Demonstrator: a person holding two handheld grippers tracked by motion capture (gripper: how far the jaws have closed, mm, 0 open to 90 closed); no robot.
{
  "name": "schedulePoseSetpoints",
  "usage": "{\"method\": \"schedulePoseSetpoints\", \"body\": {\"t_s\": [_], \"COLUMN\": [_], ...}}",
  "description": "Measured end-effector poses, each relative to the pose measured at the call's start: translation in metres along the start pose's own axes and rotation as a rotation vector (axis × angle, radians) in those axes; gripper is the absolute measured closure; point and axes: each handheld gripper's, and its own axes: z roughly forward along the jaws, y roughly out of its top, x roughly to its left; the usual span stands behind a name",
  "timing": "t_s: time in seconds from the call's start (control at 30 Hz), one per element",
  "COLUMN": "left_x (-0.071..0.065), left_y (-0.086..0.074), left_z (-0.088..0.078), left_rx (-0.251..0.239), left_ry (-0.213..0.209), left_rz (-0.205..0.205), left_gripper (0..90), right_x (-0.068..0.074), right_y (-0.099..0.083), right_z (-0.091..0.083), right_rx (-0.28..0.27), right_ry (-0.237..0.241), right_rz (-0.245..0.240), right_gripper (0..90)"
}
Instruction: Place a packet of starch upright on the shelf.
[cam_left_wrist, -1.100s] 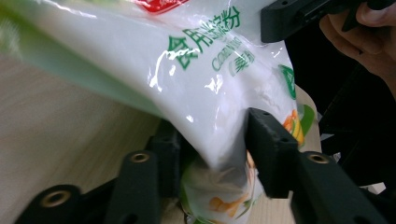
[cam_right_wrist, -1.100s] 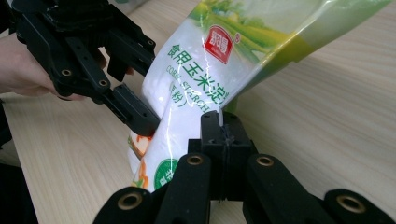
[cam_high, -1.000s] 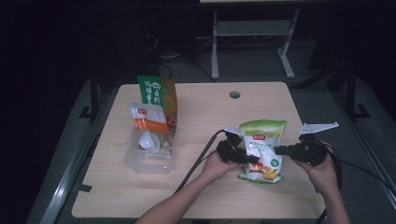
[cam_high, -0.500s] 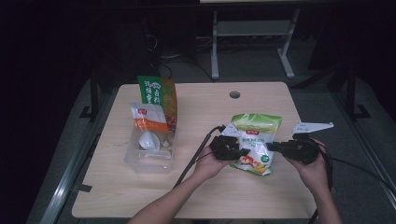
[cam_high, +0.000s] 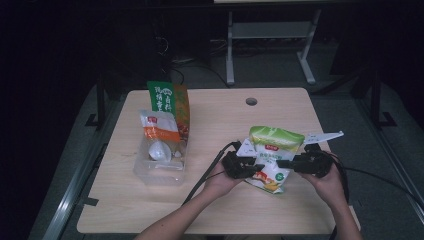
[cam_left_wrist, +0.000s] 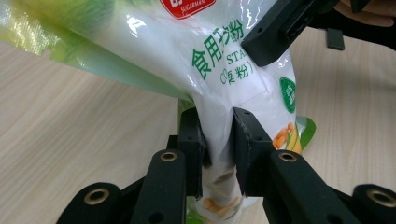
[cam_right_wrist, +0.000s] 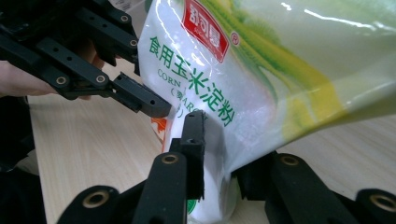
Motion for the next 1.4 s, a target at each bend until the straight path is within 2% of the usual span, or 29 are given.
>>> {"method": "schedulePoseSetpoints", "body": {"t_s": [0.07, 0.2, 0.37, 0.47, 0.63, 0.73, 0.93, 1.07, 1.23, 1.4], "left_x": [0.0, 0.0, 0.001, 0.003, 0.004, 0.005, 0.006, 0.005, 0.004, 0.0], "left_y": [-0.001, -0.002, -0.005, -0.006, -0.011, -0.013, -0.017, -0.019, -0.023, -0.032], "left_z": [-0.001, -0.003, -0.007, -0.01, -0.017, -0.021, -0.027, -0.031, -0.036, -0.044], "left_rx": [0.003, 0.005, 0.003, 0.002, -0.009, 0.003, -0.014, -0.024, -0.02, -0.012], "left_ry": [0.0, -0.001, -0.005, -0.024, -0.029, -0.025, -0.024, -0.037, -0.042, -0.032], "left_rz": [-0.001, -0.003, -0.008, -0.027, -0.043, -0.054, -0.081, -0.084, -0.088, -0.083], "left_gripper": [74.6, 74.5, 74.0, 72.6, 69.6, 64.4, 58.1, 53.8, 49.8, 45.8], "right_x": [0.0, 0.004, 0.012, 0.015, 0.018, 0.02, 0.026, 0.027, 0.027, 0.029], "right_y": [0.0, 0.001, 0.005, 0.006, 0.008, 0.009, 0.01, 0.011, 0.01, 0.01], "right_z": [0.003, 0.004, 0.006, 0.006, 0.005, 0.004, 0.001, -0.001, -0.005, -0.008], "right_rx": [0.005, 0.016, 0.037, 0.034, 0.025, 0.027, 0.019, 0.006, 0.004, 0.002], "right_ry": [0.01, 0.001, -0.031, -0.036, -0.037, -0.033, -0.039, -0.036, -0.025, -0.027], "right_rz": [0.003, -0.014, -0.043, -0.051, -0.054, -0.066, -0.08, -0.092, -0.085, -0.088], "right_gripper": [71.6, 81.0, 84.8, 86.6, 87.8, 88.2, 88.5, 88.7, 88.8, 88.8]}}
